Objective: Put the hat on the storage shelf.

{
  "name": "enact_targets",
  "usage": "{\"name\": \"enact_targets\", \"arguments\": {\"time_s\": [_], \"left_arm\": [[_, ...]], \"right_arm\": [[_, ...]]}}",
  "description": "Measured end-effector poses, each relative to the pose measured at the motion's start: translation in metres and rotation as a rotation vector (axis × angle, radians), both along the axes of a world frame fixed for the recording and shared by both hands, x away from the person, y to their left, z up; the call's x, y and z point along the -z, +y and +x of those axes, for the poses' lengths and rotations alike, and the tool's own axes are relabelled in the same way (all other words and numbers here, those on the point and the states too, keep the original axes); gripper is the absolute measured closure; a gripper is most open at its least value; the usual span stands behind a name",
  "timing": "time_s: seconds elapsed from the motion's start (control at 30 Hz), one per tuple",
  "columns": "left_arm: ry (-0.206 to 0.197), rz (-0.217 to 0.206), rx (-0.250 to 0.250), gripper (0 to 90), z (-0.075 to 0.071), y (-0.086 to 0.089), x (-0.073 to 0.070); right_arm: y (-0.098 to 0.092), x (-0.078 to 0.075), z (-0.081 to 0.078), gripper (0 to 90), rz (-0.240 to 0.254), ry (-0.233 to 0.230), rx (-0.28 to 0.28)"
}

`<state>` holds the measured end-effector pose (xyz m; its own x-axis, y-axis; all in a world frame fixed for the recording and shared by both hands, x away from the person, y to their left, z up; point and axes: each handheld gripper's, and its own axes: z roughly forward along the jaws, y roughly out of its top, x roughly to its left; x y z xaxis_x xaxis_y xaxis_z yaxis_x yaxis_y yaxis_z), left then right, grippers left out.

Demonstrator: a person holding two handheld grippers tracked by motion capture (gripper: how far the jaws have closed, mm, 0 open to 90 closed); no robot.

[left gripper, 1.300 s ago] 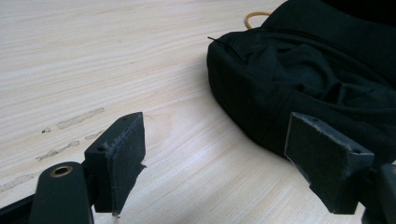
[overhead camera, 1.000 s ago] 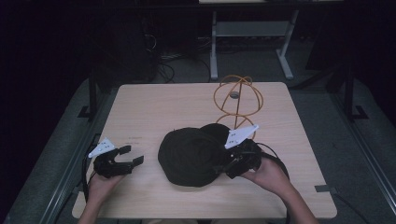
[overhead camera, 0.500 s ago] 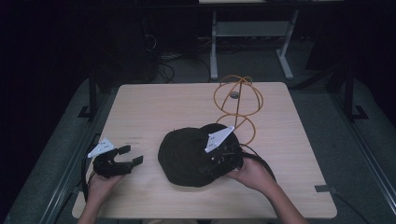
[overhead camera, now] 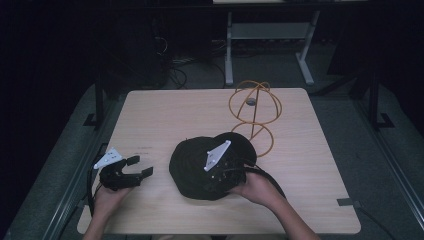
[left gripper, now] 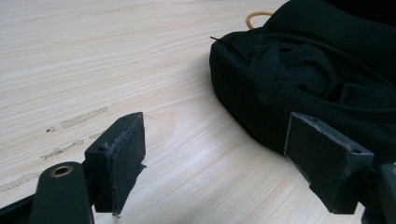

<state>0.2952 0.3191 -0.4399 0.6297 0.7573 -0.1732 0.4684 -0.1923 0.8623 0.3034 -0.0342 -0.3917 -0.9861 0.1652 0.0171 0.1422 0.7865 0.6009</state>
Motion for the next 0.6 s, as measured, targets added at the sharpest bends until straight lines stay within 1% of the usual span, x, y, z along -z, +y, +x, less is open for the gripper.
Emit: {"name": "enact_targets", "arguments": {"time_s": [0.13,0.23,0.33,0.37,0.47,0.5,0.6], "left_arm": [[-0.001,-0.001,0.000,19.9,0.000,0.000,0.000],[0.000,0.003,0.001,19.9,0.000,0.000,0.000],[0.000,0.007,0.004,19.9,0.000,0.001,0.000],[0.000,0.007,0.004,19.9,0.000,0.001,0.000],[-0.001,0.007,0.004,19.9,0.000,0.001,0.000],[0.000,0.007,0.004,19.9,0.000,0.001,0.000],[0.000,0.007,0.005,19.9,0.000,0.001,0.000]], "right_arm": [[0.006,0.004,0.000,65.9,-0.024,0.008,-0.011],[0.010,0.007,0.001,67.1,-0.041,0.013,-0.015],[0.014,0.011,0.002,67.9,-0.046,0.018,-0.024],[0.015,0.012,0.002,68.1,-0.053,0.027,-0.019],[0.019,0.018,0.002,68.9,-0.070,0.021,-0.029],[0.021,0.020,0.001,69.3,-0.084,0.019,-0.027],[0.025,0.024,0.000,71.8,-0.100,0.018,-0.028]]}}
